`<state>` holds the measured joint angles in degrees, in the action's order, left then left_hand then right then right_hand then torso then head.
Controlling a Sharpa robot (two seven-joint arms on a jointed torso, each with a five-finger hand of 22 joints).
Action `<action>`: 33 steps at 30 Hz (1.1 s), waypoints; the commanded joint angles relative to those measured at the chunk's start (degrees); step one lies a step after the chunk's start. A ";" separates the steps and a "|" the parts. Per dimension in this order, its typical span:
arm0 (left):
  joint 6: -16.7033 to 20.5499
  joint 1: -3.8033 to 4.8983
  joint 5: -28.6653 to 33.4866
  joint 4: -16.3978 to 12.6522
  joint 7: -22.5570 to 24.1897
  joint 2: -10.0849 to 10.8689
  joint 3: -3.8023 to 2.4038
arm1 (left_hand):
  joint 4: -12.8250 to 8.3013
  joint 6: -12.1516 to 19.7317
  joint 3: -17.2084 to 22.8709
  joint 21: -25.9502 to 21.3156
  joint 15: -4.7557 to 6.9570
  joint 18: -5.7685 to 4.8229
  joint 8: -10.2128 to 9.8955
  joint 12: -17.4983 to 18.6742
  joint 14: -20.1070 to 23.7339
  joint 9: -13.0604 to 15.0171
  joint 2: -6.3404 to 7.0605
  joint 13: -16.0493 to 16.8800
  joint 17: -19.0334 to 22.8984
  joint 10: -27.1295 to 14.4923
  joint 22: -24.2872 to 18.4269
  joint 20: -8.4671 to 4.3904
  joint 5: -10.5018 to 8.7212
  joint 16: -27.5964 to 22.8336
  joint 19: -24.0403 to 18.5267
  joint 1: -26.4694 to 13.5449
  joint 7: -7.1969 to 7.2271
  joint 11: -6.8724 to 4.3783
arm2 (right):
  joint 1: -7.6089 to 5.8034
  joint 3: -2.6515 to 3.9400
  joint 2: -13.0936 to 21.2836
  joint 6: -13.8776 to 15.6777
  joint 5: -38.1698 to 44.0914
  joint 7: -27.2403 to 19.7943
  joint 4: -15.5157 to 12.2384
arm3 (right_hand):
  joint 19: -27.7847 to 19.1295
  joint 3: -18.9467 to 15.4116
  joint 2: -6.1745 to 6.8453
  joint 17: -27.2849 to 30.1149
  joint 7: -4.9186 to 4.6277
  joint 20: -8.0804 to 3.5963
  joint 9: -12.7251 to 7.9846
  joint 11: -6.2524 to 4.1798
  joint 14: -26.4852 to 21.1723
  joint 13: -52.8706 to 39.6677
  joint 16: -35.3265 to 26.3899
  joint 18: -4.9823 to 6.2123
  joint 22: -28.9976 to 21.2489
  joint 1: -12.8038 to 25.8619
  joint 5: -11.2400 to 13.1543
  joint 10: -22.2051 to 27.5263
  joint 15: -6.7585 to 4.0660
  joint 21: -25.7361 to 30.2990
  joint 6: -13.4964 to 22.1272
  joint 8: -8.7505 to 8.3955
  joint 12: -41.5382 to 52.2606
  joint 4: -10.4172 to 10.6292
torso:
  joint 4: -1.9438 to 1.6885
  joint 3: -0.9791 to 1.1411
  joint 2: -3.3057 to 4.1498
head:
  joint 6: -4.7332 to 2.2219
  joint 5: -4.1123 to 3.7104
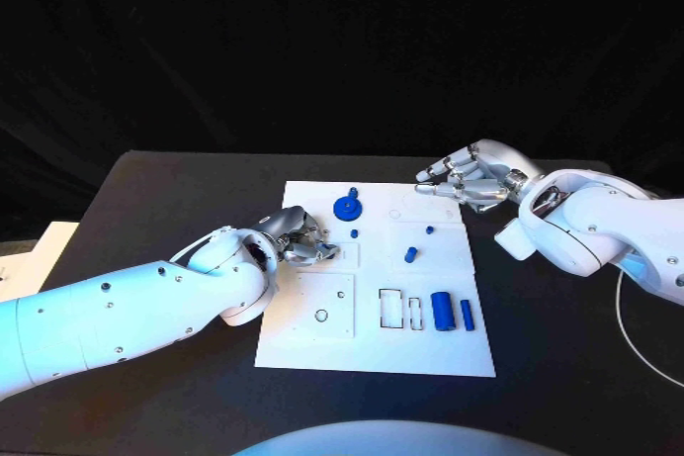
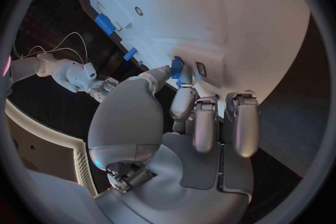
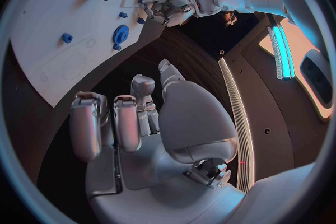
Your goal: Assemble the parts on the task board
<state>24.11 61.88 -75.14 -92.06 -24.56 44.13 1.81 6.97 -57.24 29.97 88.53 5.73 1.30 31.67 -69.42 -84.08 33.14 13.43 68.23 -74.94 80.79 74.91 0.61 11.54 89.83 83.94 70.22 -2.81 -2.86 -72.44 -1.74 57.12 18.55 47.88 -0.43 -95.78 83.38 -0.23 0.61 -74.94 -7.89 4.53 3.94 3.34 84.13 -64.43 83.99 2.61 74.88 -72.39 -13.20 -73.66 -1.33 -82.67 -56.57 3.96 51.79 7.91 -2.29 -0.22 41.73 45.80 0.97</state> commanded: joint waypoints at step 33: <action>-5.49 0.43 11.08 1.57 -4.00 -1.06 -0.27 | -0.81 -3.86 -0.55 0.12 1.08 -0.82 0.46 -1.32 -5.92 0.68 -0.11 1.54 -15.06 1.46 13.34 -1.02 9.42 0.17 5.22 -4.38 3.21 -1.19 | 0.05 0.00 -0.14 -1.03 -0.04 -0.56 -0.08 | -0.34 -0.35 -0.49 -5.63 -0.08 0.09 0.07 -0.38 3.84 -0.03 -0.26 0.59 -0.06 0.27 -0.51 -0.03 -0.06 0.21 -0.35 0.14 0.46 0.09 | 0.02 0.06 -0.02 | 0.21 -0.46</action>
<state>22.53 62.59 -68.53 -90.71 -26.57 43.17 1.23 6.08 -58.97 29.74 88.53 6.48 1.31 31.91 -70.44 -84.00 33.74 13.37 69.73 -74.92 82.33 74.90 -0.01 20.46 89.82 84.14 66.20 -1.50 -3.80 -72.43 -1.74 57.03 18.42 47.81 -0.48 -95.82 83.38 -0.23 0.61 -74.92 -7.89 4.53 3.92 3.33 84.13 -64.43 84.00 2.61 74.88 -72.39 -13.43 -73.66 -1.33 -82.67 -56.57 3.96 52.08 7.91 -2.27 -0.16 41.70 45.92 0.60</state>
